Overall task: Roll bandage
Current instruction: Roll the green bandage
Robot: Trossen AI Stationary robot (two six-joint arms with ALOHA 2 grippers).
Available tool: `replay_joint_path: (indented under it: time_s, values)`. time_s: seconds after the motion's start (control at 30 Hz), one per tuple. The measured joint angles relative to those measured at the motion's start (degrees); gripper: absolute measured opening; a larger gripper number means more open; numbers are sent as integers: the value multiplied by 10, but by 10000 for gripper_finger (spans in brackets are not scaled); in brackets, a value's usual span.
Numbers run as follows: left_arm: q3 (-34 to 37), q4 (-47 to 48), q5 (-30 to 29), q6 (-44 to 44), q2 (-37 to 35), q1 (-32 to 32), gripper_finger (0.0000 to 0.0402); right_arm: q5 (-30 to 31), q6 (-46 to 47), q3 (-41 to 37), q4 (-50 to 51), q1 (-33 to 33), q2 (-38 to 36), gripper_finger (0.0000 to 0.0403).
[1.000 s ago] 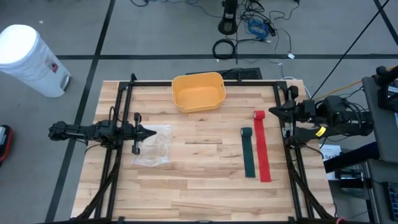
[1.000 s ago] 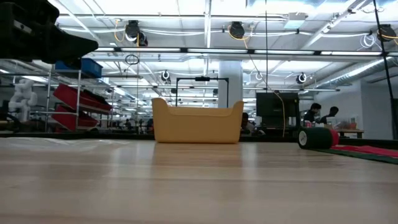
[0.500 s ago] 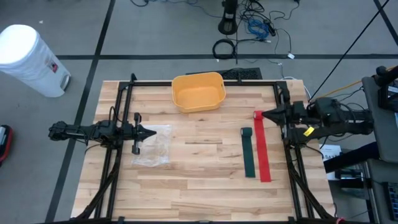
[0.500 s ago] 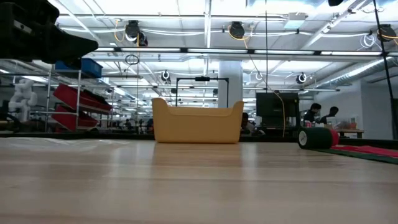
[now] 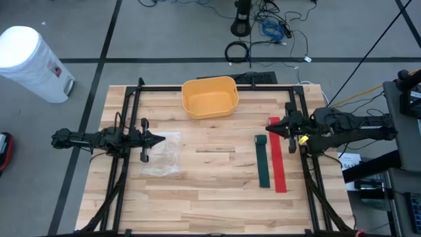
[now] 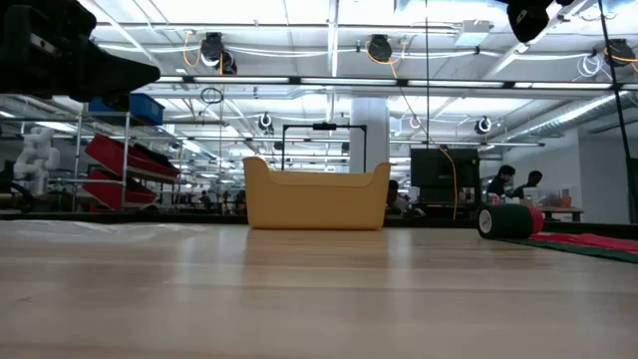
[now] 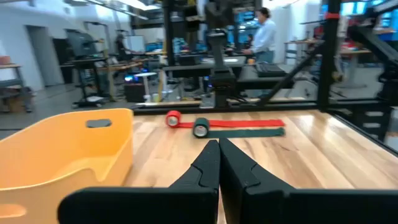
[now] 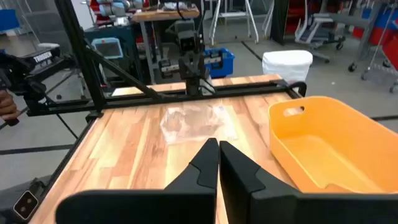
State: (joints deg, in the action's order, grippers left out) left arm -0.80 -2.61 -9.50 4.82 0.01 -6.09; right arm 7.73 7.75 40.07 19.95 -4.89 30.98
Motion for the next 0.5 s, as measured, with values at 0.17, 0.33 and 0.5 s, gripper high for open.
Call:
replay_joint_path:
  time_s: [0.17,0.33,0.5]
  values:
    - [1,-12,0,-132,0,0,0,0,17,-13,0,-1,20,0]
    - [0,-114,6,-110,0,0,0,1,38,-42,0,-1,32,0]
    - [-39,-93,-13,-87,6,0,0,2,40,-53,-3,-1,35,0]
